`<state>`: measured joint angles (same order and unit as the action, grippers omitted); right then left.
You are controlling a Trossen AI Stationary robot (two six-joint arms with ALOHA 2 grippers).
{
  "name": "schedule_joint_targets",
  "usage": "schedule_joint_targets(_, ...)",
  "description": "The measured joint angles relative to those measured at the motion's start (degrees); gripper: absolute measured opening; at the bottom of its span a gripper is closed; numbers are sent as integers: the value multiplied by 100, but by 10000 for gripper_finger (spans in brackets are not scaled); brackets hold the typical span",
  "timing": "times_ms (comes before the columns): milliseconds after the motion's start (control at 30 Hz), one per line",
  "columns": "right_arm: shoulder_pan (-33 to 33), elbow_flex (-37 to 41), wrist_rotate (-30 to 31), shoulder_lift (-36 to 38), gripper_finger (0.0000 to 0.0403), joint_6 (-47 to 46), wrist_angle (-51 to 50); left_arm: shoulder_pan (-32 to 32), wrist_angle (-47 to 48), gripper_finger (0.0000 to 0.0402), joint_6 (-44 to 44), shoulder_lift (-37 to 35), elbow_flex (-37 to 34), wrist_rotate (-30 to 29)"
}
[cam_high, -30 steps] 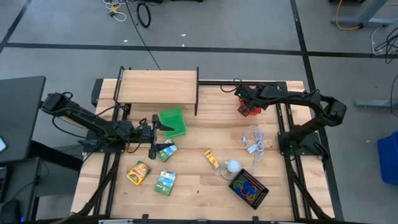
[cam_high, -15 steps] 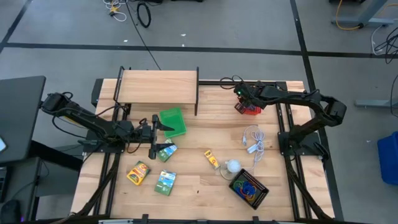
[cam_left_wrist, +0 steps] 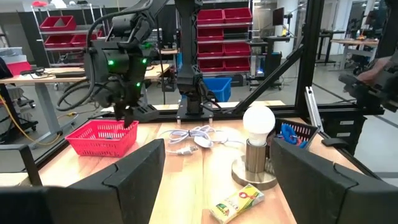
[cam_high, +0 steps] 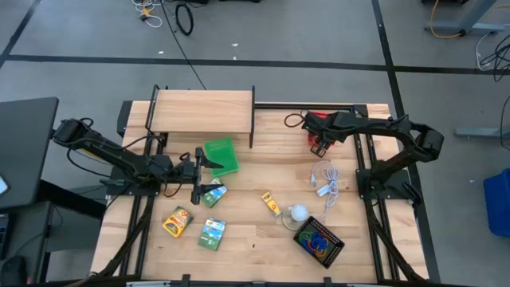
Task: Pick & Place Office Desk Supplies
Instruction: Put the orange rubber band into the red basket, then move the green basket to the middle of the table
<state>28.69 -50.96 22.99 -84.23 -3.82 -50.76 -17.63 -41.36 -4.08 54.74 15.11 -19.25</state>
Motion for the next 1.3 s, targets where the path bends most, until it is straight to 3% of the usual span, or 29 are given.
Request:
schedule_joint_targets(233,206,0,-530,0,167,871,345,0,0,293,2,0,0,0)
schedule_joint_targets(567,809,0,-519,0,167,1196,826,0,2,293,3,0,0,2)
schedule_joint_targets(733,782,0,-935,0,167,1177,1128,0,5,293,4,0,0,1)
schedule_joint_targets(1033,161,0,-1237,0,166,743,1570,0,63,293,51,0,0,-6)
schedule_joint_targets(1300,-991,0,-1531,0,146,1004,2800,7,83,293,157,50,0,-20)
